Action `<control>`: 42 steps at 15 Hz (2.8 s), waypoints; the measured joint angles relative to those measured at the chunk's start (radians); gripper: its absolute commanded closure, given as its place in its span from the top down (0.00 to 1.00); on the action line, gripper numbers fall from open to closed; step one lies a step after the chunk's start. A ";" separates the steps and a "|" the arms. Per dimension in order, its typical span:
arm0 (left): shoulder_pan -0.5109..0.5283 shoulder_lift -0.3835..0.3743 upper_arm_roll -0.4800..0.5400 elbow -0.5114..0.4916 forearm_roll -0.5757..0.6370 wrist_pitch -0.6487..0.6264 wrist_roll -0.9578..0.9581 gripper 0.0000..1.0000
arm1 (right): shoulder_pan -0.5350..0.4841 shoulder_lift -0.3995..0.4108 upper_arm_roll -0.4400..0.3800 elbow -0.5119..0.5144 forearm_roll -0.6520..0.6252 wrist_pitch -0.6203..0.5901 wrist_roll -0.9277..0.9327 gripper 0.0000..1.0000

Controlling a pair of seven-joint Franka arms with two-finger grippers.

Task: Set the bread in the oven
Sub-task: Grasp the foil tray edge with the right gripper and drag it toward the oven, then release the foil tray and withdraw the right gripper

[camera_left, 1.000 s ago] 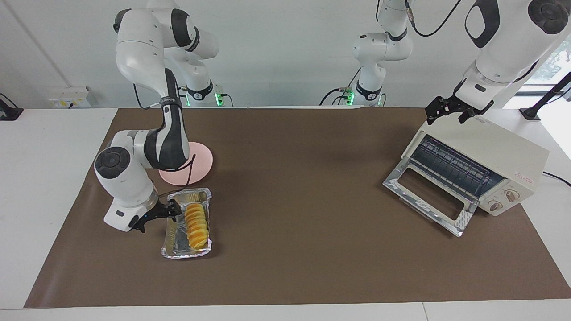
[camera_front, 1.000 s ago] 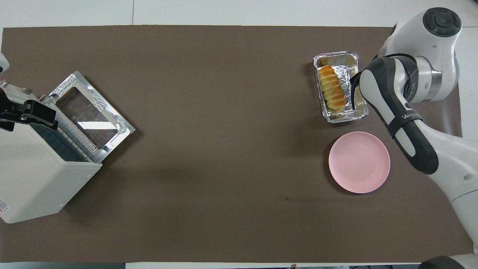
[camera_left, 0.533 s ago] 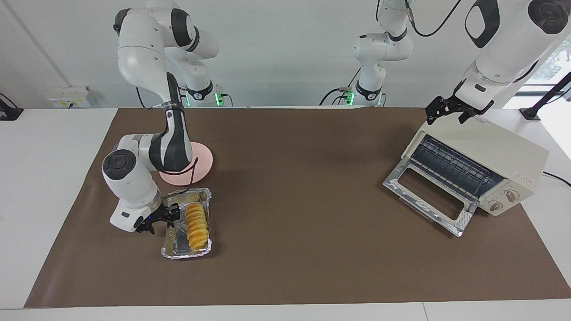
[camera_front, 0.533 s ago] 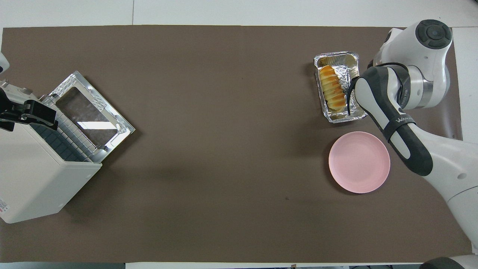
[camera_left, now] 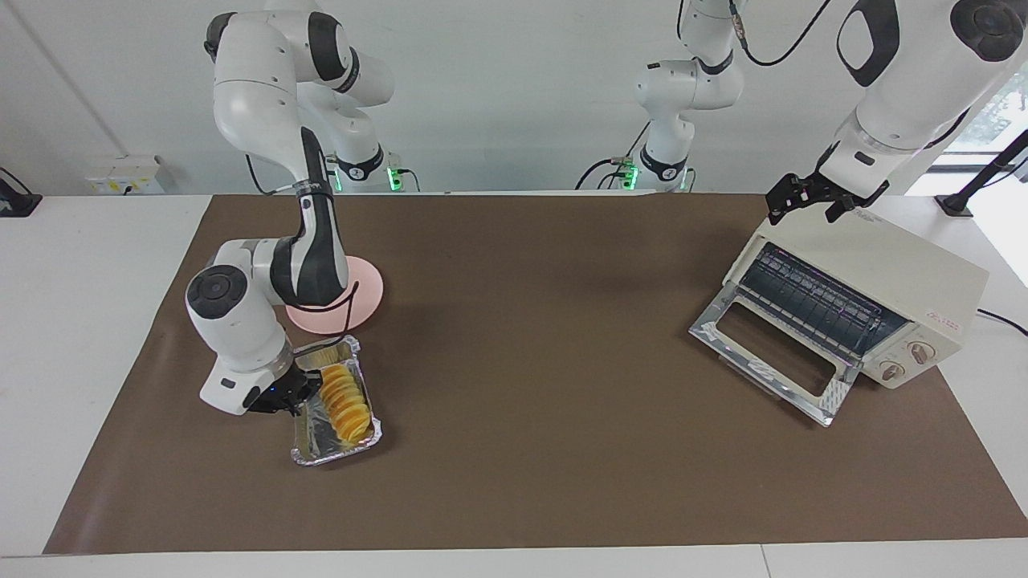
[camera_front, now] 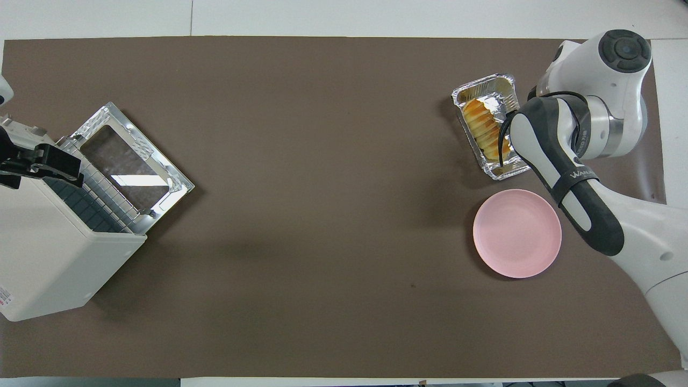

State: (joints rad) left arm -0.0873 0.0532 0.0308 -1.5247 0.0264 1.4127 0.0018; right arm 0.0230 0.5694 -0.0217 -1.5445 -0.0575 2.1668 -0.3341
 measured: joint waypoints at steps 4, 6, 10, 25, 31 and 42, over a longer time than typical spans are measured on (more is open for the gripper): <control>0.000 0.000 0.000 0.000 0.000 0.000 0.000 1.00 | 0.000 -0.015 0.000 0.065 0.067 -0.122 0.000 0.00; 0.000 0.000 0.000 0.000 0.000 0.000 0.000 1.00 | 0.003 -0.024 0.002 0.118 0.117 -0.210 0.012 0.00; 0.000 0.000 0.000 0.000 0.000 0.000 0.000 1.00 | 0.054 -0.027 0.012 0.233 0.135 -0.362 0.197 0.00; 0.000 0.000 0.000 0.000 0.000 0.000 0.000 1.00 | 0.478 0.019 0.017 0.168 0.215 -0.180 0.806 0.00; 0.000 0.000 0.000 0.000 0.000 0.000 0.000 1.00 | 0.503 -0.006 0.015 0.018 0.238 -0.036 0.809 0.70; 0.000 0.000 0.000 0.000 0.000 0.000 0.000 1.00 | 0.481 -0.047 -0.002 0.069 0.250 -0.167 0.880 1.00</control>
State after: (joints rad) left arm -0.0873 0.0532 0.0308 -1.5247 0.0264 1.4127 0.0018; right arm 0.5042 0.5221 -0.0240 -1.4752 0.1926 1.9998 0.5461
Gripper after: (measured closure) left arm 0.000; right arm 0.009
